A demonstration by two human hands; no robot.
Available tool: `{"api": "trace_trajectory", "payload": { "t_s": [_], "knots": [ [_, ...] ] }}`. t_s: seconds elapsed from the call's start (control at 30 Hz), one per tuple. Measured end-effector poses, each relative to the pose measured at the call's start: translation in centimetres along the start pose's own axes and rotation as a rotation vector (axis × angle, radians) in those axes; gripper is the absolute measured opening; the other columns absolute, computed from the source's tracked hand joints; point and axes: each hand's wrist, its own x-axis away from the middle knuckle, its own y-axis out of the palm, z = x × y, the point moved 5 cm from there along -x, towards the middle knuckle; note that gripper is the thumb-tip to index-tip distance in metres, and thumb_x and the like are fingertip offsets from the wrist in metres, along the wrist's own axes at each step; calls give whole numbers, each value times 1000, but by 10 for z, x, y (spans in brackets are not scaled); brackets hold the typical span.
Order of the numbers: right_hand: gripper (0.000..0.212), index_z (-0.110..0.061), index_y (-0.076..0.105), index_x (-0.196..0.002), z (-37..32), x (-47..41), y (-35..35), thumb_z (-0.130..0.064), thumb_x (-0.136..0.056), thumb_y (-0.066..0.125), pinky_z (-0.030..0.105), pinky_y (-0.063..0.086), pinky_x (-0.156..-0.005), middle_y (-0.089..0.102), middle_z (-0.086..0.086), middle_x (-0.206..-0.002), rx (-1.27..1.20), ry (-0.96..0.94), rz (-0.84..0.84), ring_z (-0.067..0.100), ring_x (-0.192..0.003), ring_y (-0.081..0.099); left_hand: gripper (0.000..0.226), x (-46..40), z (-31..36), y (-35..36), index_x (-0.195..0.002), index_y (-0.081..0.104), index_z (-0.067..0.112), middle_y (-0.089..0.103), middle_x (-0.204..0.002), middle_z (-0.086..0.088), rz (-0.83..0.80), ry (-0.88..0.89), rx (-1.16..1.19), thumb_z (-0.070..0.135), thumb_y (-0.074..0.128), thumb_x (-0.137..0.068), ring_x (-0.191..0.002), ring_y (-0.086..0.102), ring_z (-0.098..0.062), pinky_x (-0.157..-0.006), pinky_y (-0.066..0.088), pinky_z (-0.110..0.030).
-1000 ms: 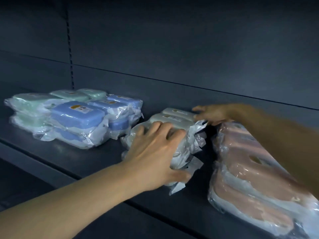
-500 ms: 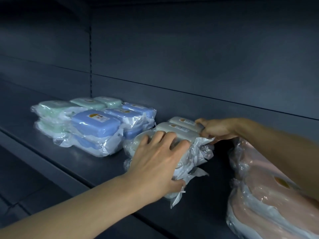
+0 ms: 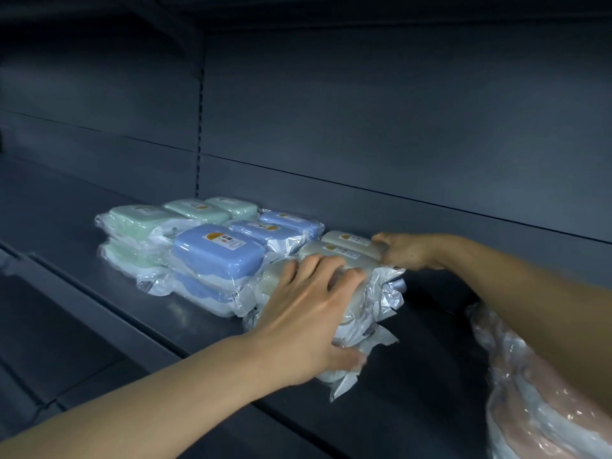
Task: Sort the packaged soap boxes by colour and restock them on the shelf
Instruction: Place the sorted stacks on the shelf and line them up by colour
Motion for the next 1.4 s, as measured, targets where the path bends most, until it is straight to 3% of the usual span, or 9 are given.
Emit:
{"api": "trace_trajectory", "payload": {
  "t_s": [0.07, 0.17, 0.33, 0.73, 0.87, 1.0, 1.13, 1.27, 1.4],
  "knots": [
    [62, -23, 22, -150, -5, 8, -13, -33, -96, 50, 39, 23, -116, 22, 3, -156, 65, -51, 102, 23, -142, 23, 92, 5, -7, -2, -145, 12, 31, 12, -147, 8, -17, -8, 3, 81, 32, -70, -136, 6, -12, -114, 11, -37],
    [69, -31, 18, -151, -18, 24, -14, -50, -93, 50, 43, 18, -117, 16, -9, -157, -74, -106, -48, 17, -144, 17, 91, 14, -24, -4, -146, 14, 33, 14, -147, 9, -8, -52, 13, 83, 3, -70, -136, 6, -12, -114, 11, -38],
    [62, -29, 19, -151, -30, 26, 9, -45, -97, 44, 39, 11, -119, 13, -11, -158, -21, -125, -217, 12, -144, 15, 85, 15, -33, -1, -147, 13, 38, 17, -143, 18, -74, -64, 63, 79, 9, -72, -134, 12, -7, -112, 15, -30],
    [48, -24, 34, -144, -2, 87, -20, -32, -99, 45, 31, 26, -113, 34, -3, -151, 32, -103, 190, 17, -136, 35, 84, 15, -36, -7, -149, 11, 32, 17, -152, 10, -204, -79, 85, 75, 17, -77, -140, 10, -12, -114, 15, -37],
    [51, -22, 33, -145, 43, 137, -40, -17, -97, 49, 28, 29, -108, 35, 0, -151, 57, 13, 272, 19, -135, 38, 99, 13, -19, -21, -150, 10, 28, 14, -155, 8, -119, -70, 116, 80, 3, -66, -142, 4, -11, -114, 12, -37],
    [52, -19, 35, -144, 93, 181, -48, -8, -95, 48, 28, 30, -105, 39, 2, -148, -9, 142, 323, 22, -133, 40, 98, 4, 31, -30, -148, 15, 31, 15, -153, 10, -56, 65, 151, 76, 12, -61, -142, 3, -11, -115, 9, -34],
    [49, -11, 39, -141, 149, 205, -60, 4, -94, 43, 22, 32, -93, 42, 5, -144, -83, 232, 335, 20, -125, 43, 77, -1, 96, -30, -148, 11, 30, 6, -155, 7, -73, 212, 140, 61, 45, -86, -142, -7, -11, -117, 3, -33],
    [42, -17, 45, -130, 201, 208, -63, 3, -93, 45, 22, 37, -82, 47, 3, -129, -79, 262, 307, 19, -115, 46, 79, -7, 158, -28, -148, 4, 32, 0, -154, 12, -113, 340, 124, 56, 50, -89, -137, -12, -6, -112, -5, -28],
    [50, -20, 40, -141, 241, 201, -64, -3, -94, 44, 32, 39, -98, 45, 5, -141, -140, 267, 295, 24, -126, 46, 85, -17, 210, -18, -142, 7, 38, 5, -147, 15, -95, 373, 144, 61, 59, -80, -134, -8, -4, -113, -4, -31]
  ]
}}
